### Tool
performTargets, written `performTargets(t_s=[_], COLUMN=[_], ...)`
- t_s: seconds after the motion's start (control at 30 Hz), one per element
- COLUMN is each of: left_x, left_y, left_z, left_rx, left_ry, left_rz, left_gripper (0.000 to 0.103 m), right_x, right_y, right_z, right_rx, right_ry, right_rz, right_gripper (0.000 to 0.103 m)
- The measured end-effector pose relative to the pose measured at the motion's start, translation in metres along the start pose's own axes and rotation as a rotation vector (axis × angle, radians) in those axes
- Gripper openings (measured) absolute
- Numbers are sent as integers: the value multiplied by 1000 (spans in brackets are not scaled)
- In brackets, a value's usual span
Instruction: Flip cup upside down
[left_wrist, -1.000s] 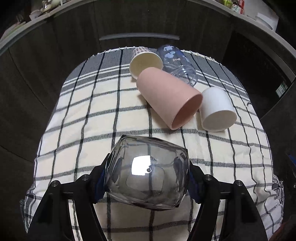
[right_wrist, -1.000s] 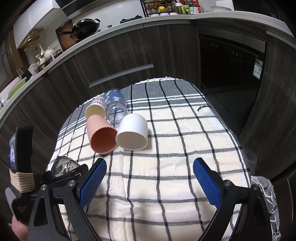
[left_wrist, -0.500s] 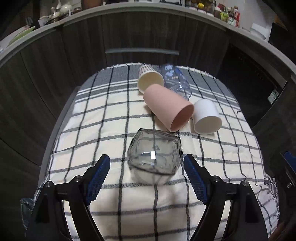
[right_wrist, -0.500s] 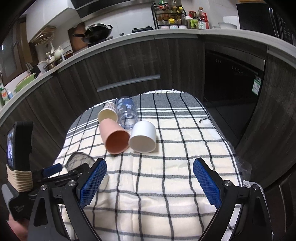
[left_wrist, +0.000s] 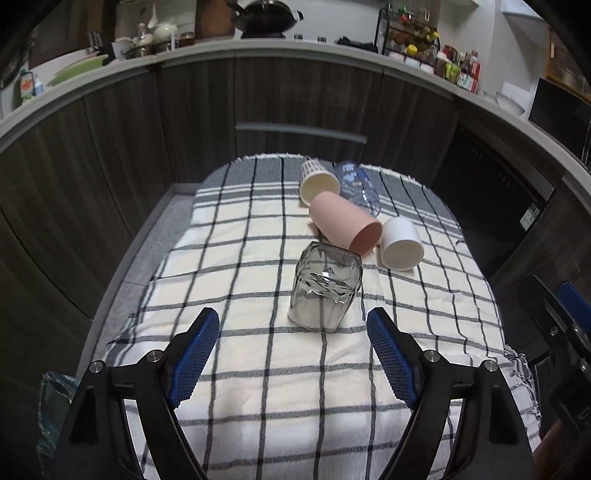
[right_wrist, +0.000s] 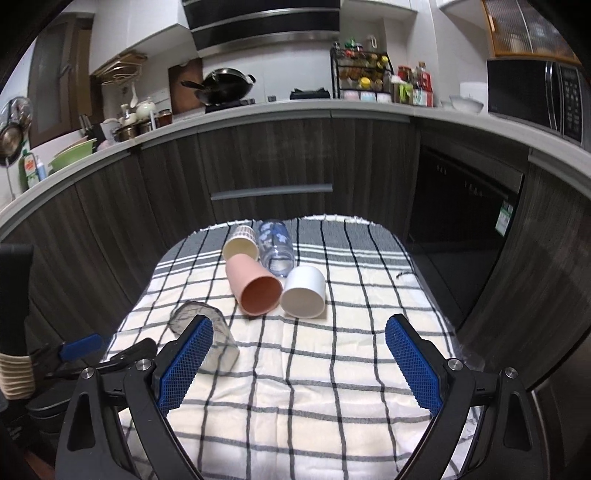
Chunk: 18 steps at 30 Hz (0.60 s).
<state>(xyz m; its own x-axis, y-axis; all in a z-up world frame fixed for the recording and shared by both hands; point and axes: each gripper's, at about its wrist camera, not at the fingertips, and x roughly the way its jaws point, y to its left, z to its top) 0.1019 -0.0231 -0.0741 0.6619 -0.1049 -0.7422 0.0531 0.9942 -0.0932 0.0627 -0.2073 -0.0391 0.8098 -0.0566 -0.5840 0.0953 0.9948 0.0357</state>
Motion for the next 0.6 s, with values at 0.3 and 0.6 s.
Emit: performTargets(t_s=[0.3,0.6], left_x=[-49,-65], left_y=[9,10], left_z=[-6,-17], left_rx=[-47,-46], left_ry=[-153,-201], left_rz=[76,92], left_gripper=[84,86], right_x=[-32,-42], right_y=[9,19], right_z=[9,1], right_rx=[-36,-70], right_ry=[-72,-75], right_rz=[-4,7], right_gripper=[95,95])
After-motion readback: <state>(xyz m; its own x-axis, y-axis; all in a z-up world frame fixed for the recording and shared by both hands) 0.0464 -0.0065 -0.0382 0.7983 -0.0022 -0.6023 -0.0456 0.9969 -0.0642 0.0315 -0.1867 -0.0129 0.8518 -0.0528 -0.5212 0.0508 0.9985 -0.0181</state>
